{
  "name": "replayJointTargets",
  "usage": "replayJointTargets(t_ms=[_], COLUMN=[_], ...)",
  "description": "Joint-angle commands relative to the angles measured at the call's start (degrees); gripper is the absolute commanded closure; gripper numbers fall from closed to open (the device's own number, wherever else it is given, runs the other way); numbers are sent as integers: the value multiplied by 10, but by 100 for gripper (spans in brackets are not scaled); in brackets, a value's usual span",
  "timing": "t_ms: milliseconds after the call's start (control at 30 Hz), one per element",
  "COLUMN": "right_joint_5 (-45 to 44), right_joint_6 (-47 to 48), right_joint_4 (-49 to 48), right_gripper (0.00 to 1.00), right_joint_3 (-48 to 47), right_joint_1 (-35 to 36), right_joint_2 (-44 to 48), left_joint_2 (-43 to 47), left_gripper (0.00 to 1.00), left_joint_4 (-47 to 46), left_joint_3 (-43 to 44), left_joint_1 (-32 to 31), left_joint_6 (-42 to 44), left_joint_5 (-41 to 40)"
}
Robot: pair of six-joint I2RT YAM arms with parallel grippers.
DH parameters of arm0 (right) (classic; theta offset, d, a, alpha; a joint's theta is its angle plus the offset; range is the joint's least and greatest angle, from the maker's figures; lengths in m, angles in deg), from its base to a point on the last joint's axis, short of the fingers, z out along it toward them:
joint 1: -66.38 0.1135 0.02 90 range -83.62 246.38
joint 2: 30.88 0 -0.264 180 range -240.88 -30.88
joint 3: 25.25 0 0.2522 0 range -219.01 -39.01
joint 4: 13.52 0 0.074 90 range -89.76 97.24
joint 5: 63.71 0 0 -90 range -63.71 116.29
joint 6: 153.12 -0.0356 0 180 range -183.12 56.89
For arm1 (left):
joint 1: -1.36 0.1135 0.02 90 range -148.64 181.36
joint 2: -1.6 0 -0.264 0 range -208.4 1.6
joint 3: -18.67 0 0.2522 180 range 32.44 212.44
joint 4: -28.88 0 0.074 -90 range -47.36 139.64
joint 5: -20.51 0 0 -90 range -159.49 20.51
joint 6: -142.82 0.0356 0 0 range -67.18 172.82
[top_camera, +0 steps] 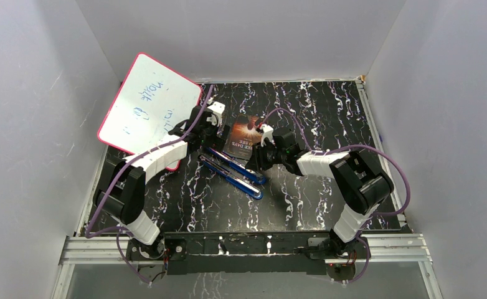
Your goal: Load the staples into the stapler
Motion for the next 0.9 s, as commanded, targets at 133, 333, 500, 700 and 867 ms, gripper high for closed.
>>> replayJointTargets(t_ms=[133, 333, 500, 700, 867], right_joint_5=[14, 16, 17, 17, -6], right_joint_6=[-5, -5, -5, -3, 20], right_joint_4=[-25, -24, -24, -23, -13], right_gripper=[59, 62, 73, 81, 82], right_joint_3=[-24, -25, -25, -24, -21], right_joint_1=[-4, -4, -4, -5, -5], right_joint_2=[-15, -16, -14, -9, 31], left_joint_2=[10, 11, 12, 11, 12], left_gripper=[2, 2, 2, 2, 2], left_joint_4=[1, 1, 1, 1, 1], left_joint_3=[-2, -2, -2, -2, -2], left_joint_1=[-3, -3, -3, -3, -4], left_joint_6=[6, 6, 7, 6, 7], left_joint_5=[-7, -8, -9, -9, -9])
